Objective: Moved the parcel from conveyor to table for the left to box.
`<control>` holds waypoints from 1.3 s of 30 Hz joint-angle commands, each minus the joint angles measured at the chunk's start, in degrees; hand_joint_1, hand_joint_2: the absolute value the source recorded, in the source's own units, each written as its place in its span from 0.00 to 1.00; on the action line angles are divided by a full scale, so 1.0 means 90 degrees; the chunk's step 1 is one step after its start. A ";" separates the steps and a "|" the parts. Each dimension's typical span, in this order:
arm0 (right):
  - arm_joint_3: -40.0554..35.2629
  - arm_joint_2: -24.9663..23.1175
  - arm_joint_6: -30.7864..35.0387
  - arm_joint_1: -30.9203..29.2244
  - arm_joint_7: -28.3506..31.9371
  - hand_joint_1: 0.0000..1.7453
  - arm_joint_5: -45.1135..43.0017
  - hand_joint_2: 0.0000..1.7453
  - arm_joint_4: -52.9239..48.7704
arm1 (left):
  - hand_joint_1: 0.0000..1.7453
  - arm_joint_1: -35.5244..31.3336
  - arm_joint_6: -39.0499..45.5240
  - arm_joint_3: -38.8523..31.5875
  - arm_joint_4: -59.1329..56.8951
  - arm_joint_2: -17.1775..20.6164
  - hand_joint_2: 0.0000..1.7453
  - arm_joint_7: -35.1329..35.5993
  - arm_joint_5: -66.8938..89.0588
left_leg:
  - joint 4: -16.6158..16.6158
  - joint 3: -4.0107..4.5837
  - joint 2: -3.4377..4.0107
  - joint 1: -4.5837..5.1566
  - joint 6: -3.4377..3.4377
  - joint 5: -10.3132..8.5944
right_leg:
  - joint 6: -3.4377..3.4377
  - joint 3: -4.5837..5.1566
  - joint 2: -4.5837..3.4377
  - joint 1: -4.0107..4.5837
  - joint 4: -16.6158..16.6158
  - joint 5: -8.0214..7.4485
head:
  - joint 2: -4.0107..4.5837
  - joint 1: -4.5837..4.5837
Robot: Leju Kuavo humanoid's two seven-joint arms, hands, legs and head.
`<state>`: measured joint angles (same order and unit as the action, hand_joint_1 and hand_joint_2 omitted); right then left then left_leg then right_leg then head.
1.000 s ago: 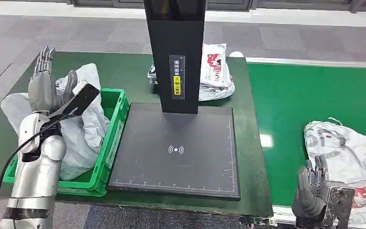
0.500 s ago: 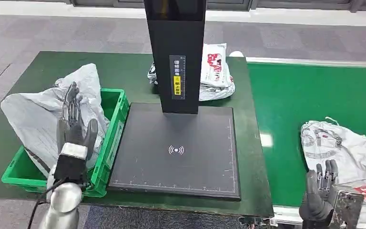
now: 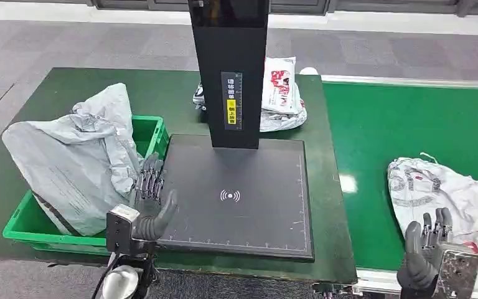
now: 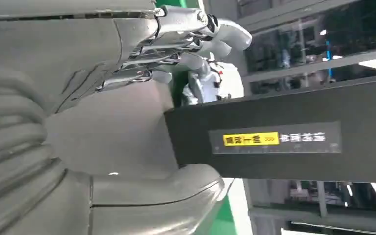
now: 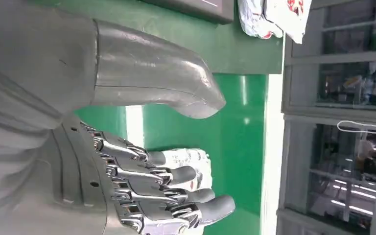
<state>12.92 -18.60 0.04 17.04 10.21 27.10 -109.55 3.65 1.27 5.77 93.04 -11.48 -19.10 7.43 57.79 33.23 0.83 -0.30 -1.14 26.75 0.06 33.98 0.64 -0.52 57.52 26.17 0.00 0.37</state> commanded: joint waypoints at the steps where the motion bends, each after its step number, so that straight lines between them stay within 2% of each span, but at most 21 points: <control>1: 0.0276 -0.0045 -0.0017 -0.0101 -0.0020 0.00 0.0010 1.00 0.0015 | 0.00 -0.0108 -0.0038 0.0105 -0.0593 -0.0017 1.00 0.0044 0.0000 | -0.0011 -0.0017 -0.0016 -0.0001 0.0003 -0.0001 | 0.0000 -0.0021 0.0005 0.0000 -0.0012 0.0002 | 0.0000 0.0000; 10: 0.0243 0.0042 0.0115 -0.0194 -0.0136 0.00 0.0166 1.00 0.0137 | 0.00 -0.0126 -0.0284 -0.0018 -0.0723 -0.0124 1.00 0.0196 -0.0142 | -0.0013 -0.0018 -0.0010 -0.0001 0.0003 -0.0002 | 0.0001 -0.0022 -0.0001 0.0000 -0.0013 -0.0001 | 0.0000 0.0000; 12: 0.0454 0.0086 0.0307 -0.0264 -0.0440 0.00 0.0541 1.00 0.0256 | 0.00 -0.0177 -0.0350 -0.0007 -0.0742 -0.0146 1.00 0.0239 -0.0116 | -0.0008 -0.0010 -0.0011 -0.0001 0.0002 -0.0002 | 0.0001 -0.0016 0.0003 0.0001 -0.0010 -0.0001 | 0.0000 0.0000; 15: 0.1106 0.0322 0.0199 -0.0572 -0.0819 0.00 0.1039 1.00 0.0781 | 0.00 -0.0239 -0.0487 0.0026 -0.0789 -0.0190 1.00 0.0318 -0.0061 | -0.0016 -0.0021 -0.0022 -0.0004 0.0005 -0.0006 | 0.0002 -0.0031 0.0009 0.0002 -0.0022 -0.0003 | 0.0000 0.0000; 16: 0.1401 0.0422 0.0275 -0.0746 -0.1080 0.00 0.1637 1.00 0.1062 | 0.00 -0.0257 -0.0572 0.0060 -0.0802 -0.0215 1.00 0.0345 -0.0040 | -0.0017 -0.0019 -0.0023 -0.0007 0.0006 -0.0007 | 0.0003 -0.0032 0.0012 0.0005 -0.0027 -0.0006 | 0.0000 0.0000; 19: 0.2033 0.0766 0.0250 -0.1186 -0.1192 0.00 0.2115 1.00 0.1820 | 0.00 -0.0273 -0.0655 0.0105 -0.0818 -0.0253 1.00 0.0362 -0.0012 | -0.0016 -0.0022 -0.0017 -0.0006 0.0006 -0.0006 | 0.0004 -0.0032 0.0009 0.0005 -0.0027 -0.0007 | 0.0000 0.0000; 21: 0.2206 0.1021 0.0135 -0.1456 -0.1069 0.00 0.2060 1.00 0.2319 | 0.00 -0.0304 -0.0673 0.0137 -0.0844 -0.0238 1.00 0.0366 0.0050 | -0.0032 -0.0037 -0.0029 -0.0006 0.0013 -0.0013 | 0.0009 -0.0055 0.0012 0.0005 -0.0050 -0.0015 | 0.0000 0.0000; 22: 0.2276 0.1240 0.0178 -0.1644 -0.1226 0.00 0.2330 1.00 0.2733 | 0.00 -0.0344 -0.0686 0.0142 -0.0871 -0.0243 1.00 0.0372 0.0078 | -0.0015 -0.0023 -0.0015 -0.0005 0.0007 -0.0006 | 0.0006 -0.0036 0.0007 0.0001 -0.0028 -0.0009 | 0.0000 0.0000; 25: 0.2309 0.1777 0.0262 -0.2140 -0.1511 0.00 0.3011 1.00 0.3763 | 0.00 -0.0433 -0.0738 0.0145 -0.0947 -0.0263 1.00 0.0404 0.0069 | -0.0015 -0.0023 -0.0008 -0.0006 0.0009 -0.0006 | 0.0010 -0.0034 -0.0001 -0.0005 -0.0029 -0.0016 | 0.0000 0.0000; 28: 0.2248 0.2095 0.0269 -0.2416 -0.1645 0.00 0.3455 1.00 0.4414 | 0.00 -0.0421 -0.0764 0.0163 -0.1017 -0.0231 1.00 0.0410 0.0030 | -0.0011 -0.0023 -0.0005 -0.0005 0.0013 -0.0004 | 0.0011 -0.0033 -0.0004 -0.0008 -0.0024 -0.0015 | 0.0000 0.0000; 35: 0.2053 0.2368 0.0226 -0.2779 -0.1723 0.00 0.3894 1.00 0.5319 | 0.00 -0.0526 -0.0792 0.0260 -0.1203 -0.0211 1.00 0.0371 -0.0043 | -0.0012 -0.0031 -0.0009 0.0005 0.0016 -0.0005 | 0.0013 -0.0040 -0.0004 -0.0008 -0.0027 -0.0017 | 0.0000 0.0000; 39: 0.2035 0.2373 0.0259 -0.2807 -0.1732 0.00 0.3926 1.00 0.5400 | 0.00 -0.0546 -0.0785 0.0264 -0.1236 -0.0210 1.00 0.0369 -0.0052 | -0.0005 -0.0025 -0.0010 0.0005 0.0015 -0.0003 | 0.0013 -0.0032 -0.0001 -0.0007 -0.0018 -0.0014 | 0.0000 0.0002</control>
<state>29.79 -0.07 2.34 -3.66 -5.20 61.90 -73.18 1.27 -5.81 6.62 86.77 -14.27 -15.87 7.17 57.83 33.15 0.80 -0.19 -1.01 26.75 0.18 33.88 0.65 -0.64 57.51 26.09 0.00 0.39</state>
